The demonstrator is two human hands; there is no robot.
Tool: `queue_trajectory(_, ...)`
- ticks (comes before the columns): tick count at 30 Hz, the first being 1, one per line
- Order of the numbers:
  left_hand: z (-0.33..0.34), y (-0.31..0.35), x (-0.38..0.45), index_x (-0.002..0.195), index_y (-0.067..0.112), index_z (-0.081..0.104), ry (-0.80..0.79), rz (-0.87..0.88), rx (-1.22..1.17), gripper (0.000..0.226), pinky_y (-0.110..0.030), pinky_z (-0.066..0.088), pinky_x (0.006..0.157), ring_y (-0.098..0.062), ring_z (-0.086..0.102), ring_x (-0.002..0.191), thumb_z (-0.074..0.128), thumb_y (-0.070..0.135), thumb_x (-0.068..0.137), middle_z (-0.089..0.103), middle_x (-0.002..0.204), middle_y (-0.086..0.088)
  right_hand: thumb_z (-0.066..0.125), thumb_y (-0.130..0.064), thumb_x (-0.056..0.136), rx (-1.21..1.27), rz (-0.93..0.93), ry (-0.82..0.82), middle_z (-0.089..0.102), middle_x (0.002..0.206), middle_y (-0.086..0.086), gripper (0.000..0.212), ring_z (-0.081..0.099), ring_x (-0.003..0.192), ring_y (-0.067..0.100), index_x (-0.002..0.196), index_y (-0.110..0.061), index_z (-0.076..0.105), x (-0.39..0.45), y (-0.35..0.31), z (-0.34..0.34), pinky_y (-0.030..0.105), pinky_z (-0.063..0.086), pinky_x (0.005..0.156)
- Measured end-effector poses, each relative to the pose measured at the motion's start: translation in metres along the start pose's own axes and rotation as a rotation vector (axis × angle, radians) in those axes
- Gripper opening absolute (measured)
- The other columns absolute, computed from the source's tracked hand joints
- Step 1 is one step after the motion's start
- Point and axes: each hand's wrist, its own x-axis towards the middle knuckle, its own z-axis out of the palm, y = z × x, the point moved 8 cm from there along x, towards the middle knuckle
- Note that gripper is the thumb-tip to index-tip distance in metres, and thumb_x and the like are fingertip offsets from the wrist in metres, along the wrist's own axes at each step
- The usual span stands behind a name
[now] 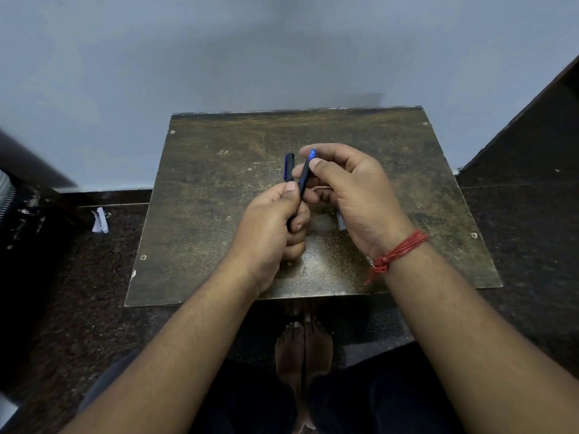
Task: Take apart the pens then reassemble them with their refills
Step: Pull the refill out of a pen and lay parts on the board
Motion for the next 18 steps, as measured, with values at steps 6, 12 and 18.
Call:
queue_trajectory(6,-0.0004,-0.0006,0.0009,0.091,0.007,0.054,0.005,0.007,0.002,0.029,-0.012,0.017,0.039,-0.006,0.018,0.041,0.035,0.023,0.107,0.037,0.052,0.002,0.069,-0.014,0.093,-0.022,0.004,0.04,0.068,0.073,-0.002,0.009,0.062,0.066,0.014,0.096,-0.007,0.064,0.0009,0.0023,-0.0035,0.026,0.055,0.064)
queue_trajectory(12,0.0005,-0.002,0.0003,0.093,0.006,0.054,-0.015,-0.016,-0.042,0.029,-0.012,0.019,0.036,-0.004,0.021,0.037,0.035,0.023,0.107,0.039,0.053,0.0,0.056,-0.003,0.096,0.034,0.038,0.002,0.072,0.083,0.007,0.016,0.06,0.075,0.026,0.097,-0.008,0.071,0.0005,0.0017,-0.0008,0.024,0.053,0.062)
queue_trajectory(18,0.0006,-0.002,-0.001,0.095,0.003,0.055,-0.005,-0.005,-0.043,0.027,-0.017,0.027,0.036,-0.008,0.025,0.036,0.037,0.02,0.106,0.044,0.053,-0.003,0.068,-0.014,0.094,-0.022,0.021,0.035,0.068,0.08,0.005,0.01,0.063,0.066,0.014,0.097,-0.005,0.065,0.0002,0.002,-0.0035,0.023,0.053,0.059)
